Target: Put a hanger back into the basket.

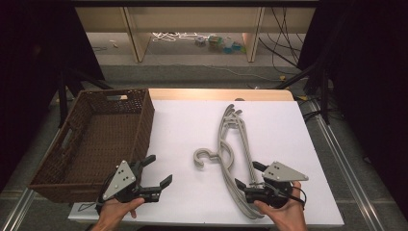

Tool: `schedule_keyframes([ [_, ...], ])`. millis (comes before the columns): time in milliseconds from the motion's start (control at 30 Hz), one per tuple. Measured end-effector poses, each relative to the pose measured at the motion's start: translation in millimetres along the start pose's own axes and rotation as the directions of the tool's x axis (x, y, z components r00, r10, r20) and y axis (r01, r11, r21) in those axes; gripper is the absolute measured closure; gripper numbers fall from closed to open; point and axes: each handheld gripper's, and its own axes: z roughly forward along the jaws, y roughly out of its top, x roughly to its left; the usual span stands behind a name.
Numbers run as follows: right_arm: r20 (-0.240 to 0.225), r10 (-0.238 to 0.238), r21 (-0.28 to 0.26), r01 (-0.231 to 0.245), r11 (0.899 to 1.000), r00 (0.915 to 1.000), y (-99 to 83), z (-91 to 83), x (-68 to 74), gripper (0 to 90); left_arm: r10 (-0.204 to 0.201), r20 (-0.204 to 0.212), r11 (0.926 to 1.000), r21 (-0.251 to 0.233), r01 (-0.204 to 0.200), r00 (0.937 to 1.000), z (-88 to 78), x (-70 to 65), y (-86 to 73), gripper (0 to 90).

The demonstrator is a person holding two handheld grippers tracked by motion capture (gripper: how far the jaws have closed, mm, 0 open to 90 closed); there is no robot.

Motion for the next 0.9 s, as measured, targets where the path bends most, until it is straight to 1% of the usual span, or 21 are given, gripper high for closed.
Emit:
schedule_keyframes([
  [100,-0.029,0.001,0.095,0.002,0.995,0.9996,5.1,8.7,-1.2,28.4,0.003,0.001,1.0000,0.005,-0.003,1.0000,0.7,-0.4,-0.4,15.7],
  [133,-0.043,-0.012,0.126,0.017,0.992,0.9990,6.3,13.1,-2.3,30.6,0.011,0.002,0.9999,0.003,-0.011,0.9999,0.7,0.0,-0.1,15.7],
  [233,-0.076,-0.020,0.186,0.033,0.982,0.9969,7.2,26.5,-4.9,38.1,0.017,0.001,0.9998,0.005,-0.017,0.9999,0.5,-0.3,-0.1,15.6],
  [300,-0.088,0.010,0.242,0.012,0.970,0.9961,7.6,34.3,-5.8,39.2,0.009,0.001,0.9999,0.007,-0.010,1.0000,0.5,-1.0,-0.3,15.7],
  [333,-0.088,0.010,0.242,0.012,0.970,0.9961,7.6,34.3,-5.8,39.2,0.008,0.002,1.0000,0.005,-0.008,1.0000,0.7,-1.1,-0.2,15.7],
  [367,-0.089,0.022,0.269,0.003,0.963,0.9958,8.1,37.8,-5.8,39.6,0.010,0.003,0.9999,0.005,-0.010,0.9999,0.8,-1.0,0.0,15.7],
  [400,-0.092,0.018,0.288,0.009,0.958,0.9956,8.2,41.7,-6.7,40.1,0.013,0.004,0.9999,0.005,-0.013,0.9999,0.9,-1.0,0.0,15.7],
  [433,-0.095,0.016,0.307,0.014,0.952,0.9954,7.5,50.9,-7.3,41.6,0.009,0.005,0.9999,0.005,-0.009,0.9999,0.9,-1.7,-0.1,15.7],
  [467,-0.095,0.016,0.307,0.014,0.952,0.9954,7.5,50.9,-7.3,41.6,0.009,0.005,0.9999,0.005,-0.009,0.9999,0.9,-1.7,-0.1,15.7],
  [500,-0.097,0.042,0.367,-0.004,0.930,0.9944,9.5,56.0,-7.3,43.8,0.018,0.004,0.9998,0.004,-0.018,0.9998,0.9,-1.4,0.4,15.7],
  [533,-0.097,0.042,0.367,-0.004,0.930,0.9944,9.5,56.0,-7.3,43.8,0.018,0.004,0.9998,0.004,-0.018,0.9998,0.9,-1.4,0.4,15.7],
  [567,-0.103,0.034,0.402,0.010,0.916,0.9941,9.5,63.4,-9.4,45.2,0.024,0.005,0.9997,0.008,-0.024,0.9997,0.8,-1.6,0.4,15.7],
  [600,-0.106,0.037,0.407,0.009,0.913,0.9936,9.5,66.3,-10.3,46.8,0.024,0.006,0.9997,0.009,-0.024,0.9997,0.8,-1.8,0.5,15.7],
  [633,-0.105,0.043,0.423,0.006,0.906,0.9936,9.8,68.1,-10.8,47.9,0.014,0.006,0.9999,0.007,-0.014,0.9999,1.0,-2.4,0.3,15.7],
  [700,-0.094,0.061,0.451,-0.012,0.893,0.9936,10.9,72.4,-11.0,49.9,0.015,0.007,0.9999,0.008,-0.016,0.9999,1.1,-2.4,0.4,15.7],
  [733,-0.092,0.067,0.457,-0.018,0.889,0.9935,11.2,74.4,-11.7,51.5,0.023,0.009,0.9997,0.010,-0.024,0.9997,1.0,-2.3,0.3,15.7],
  [767,-0.109,0.069,0.457,-0.012,0.890,0.9917,11.0,76.7,-13.5,53.1,0.022,0.009,0.9997,0.010,-0.023,0.9997,1.1,-2.5,0.3,15.7],
  [800,-0.109,0.069,0.457,-0.012,0.890,0.9917,11.0,76.7,-13.5,53.1,0.022,0.009,0.9997,0.010,-0.023,0.9997,1.1,-2.5,0.3,15.7],
  [833,-0.121,0.071,0.483,-0.004,0.875,0.9901,11.2,82.7,-16.4,55.8,0.024,0.009,0.9997,0.009,-0.024,0.9997,1.3,-2.4,0.5,15.7],
  [867,-0.122,0.079,0.498,-0.008,0.867,0.9894,11.2,85.1,-16.6,56.6,0.026,0.010,0.9996,0.010,-0.026,0.9996,1.3,-2.5,0.5,15.7],
  [900,-0.120,0.080,0.505,-0.009,0.863,0.9896,10.8,87.1,-16.9,57.2,0.025,0.012,0.9996,0.012,-0.025,0.9996,1.2,-2.7,0.3,15.7],
])
